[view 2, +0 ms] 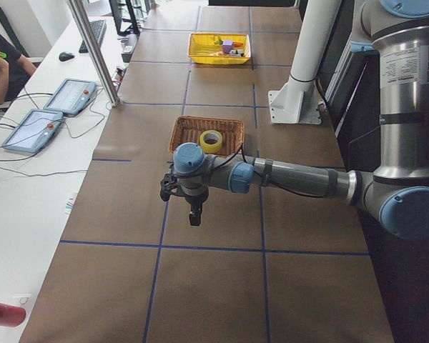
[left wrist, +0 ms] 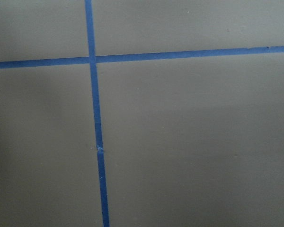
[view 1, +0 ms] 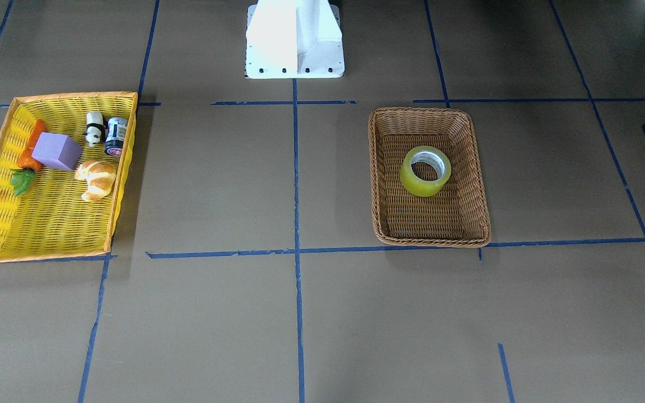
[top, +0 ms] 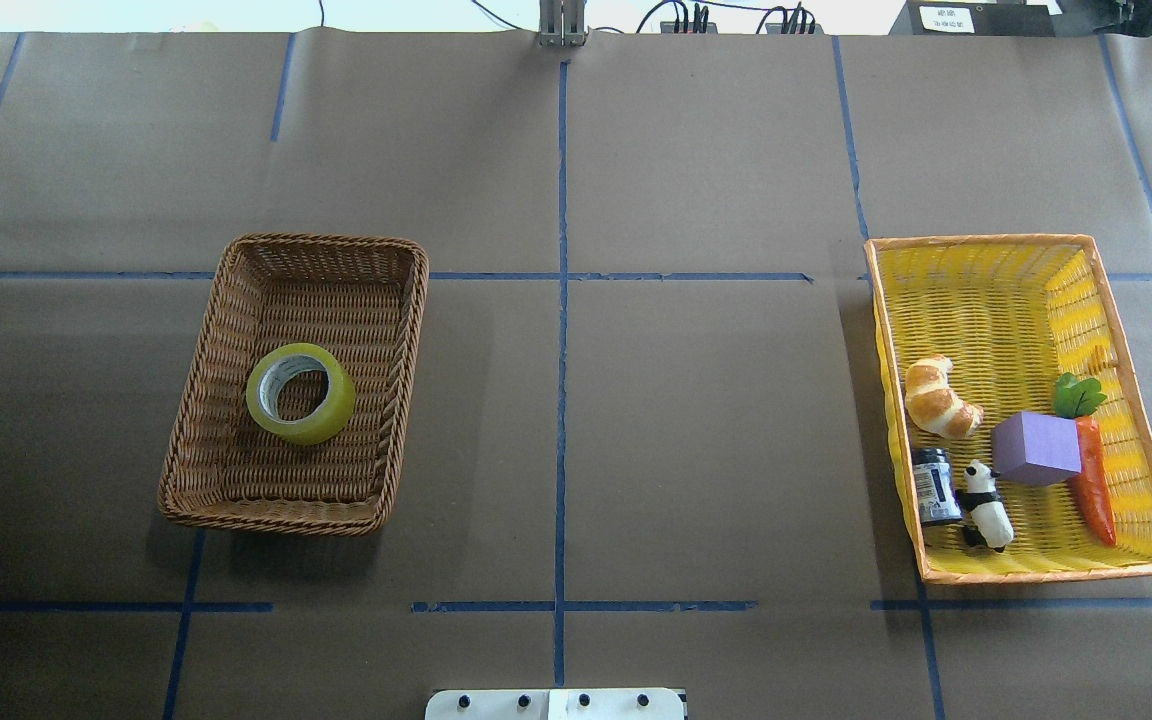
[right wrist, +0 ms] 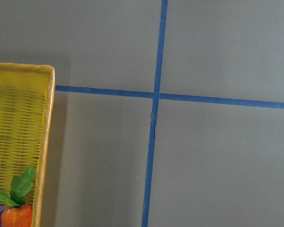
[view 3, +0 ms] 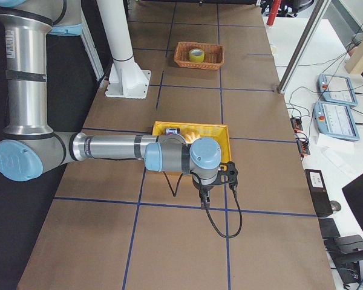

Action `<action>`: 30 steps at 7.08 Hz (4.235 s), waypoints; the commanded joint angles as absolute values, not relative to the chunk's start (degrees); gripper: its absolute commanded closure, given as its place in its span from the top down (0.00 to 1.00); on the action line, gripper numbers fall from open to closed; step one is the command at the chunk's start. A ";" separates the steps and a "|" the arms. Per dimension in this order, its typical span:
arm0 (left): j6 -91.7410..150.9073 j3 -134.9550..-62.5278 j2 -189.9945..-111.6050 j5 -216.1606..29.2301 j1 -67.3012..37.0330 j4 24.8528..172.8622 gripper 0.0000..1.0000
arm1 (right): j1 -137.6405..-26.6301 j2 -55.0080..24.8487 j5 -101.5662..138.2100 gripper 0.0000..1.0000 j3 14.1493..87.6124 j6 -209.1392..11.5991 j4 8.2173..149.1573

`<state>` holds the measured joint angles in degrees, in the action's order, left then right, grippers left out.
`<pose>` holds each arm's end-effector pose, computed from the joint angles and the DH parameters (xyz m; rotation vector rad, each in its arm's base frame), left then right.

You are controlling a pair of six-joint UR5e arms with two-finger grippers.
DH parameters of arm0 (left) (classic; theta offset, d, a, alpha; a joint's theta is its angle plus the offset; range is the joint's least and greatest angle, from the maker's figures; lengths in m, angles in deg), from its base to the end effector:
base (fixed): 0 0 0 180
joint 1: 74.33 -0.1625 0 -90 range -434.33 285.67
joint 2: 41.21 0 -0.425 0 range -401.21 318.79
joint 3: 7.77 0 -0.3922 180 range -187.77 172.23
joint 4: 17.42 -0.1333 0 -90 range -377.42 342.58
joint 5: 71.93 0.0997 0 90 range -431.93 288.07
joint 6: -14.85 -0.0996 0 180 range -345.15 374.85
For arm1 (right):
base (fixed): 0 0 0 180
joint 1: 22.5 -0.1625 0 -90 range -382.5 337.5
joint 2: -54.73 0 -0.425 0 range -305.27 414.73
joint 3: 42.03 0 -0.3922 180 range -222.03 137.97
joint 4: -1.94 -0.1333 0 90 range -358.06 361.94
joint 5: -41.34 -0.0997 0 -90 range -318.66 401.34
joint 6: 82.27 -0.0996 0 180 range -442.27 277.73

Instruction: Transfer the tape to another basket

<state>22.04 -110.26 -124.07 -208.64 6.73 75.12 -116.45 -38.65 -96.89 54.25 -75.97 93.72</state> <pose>0.0092 -0.4498 0.6016 0.0145 0.8243 0.0849 0.0911 -0.4624 0.6313 0.0935 -0.8368 -0.0468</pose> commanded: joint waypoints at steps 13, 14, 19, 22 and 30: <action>8.26 -104.37 -123.29 -208.07 16.55 71.79 1.00 | -114.44 -39.49 -96.56 1.00 52.37 -78.14 91.59; 6.69 -103.75 -123.56 -207.90 16.55 71.79 1.00 | -114.44 -39.40 -96.47 1.00 52.54 -78.05 91.50; 2.82 -103.22 -127.67 -207.37 17.86 64.61 1.00 | -114.44 -39.40 -96.47 1.00 52.81 -78.05 91.50; 3.34 -101.56 -129.09 -207.72 18.57 64.40 1.00 | -114.44 -39.49 -95.95 1.00 52.55 -78.05 91.59; 3.34 -101.29 -129.27 -207.99 18.66 64.93 1.00 | -114.44 -39.49 -95.77 1.00 52.72 -78.14 91.59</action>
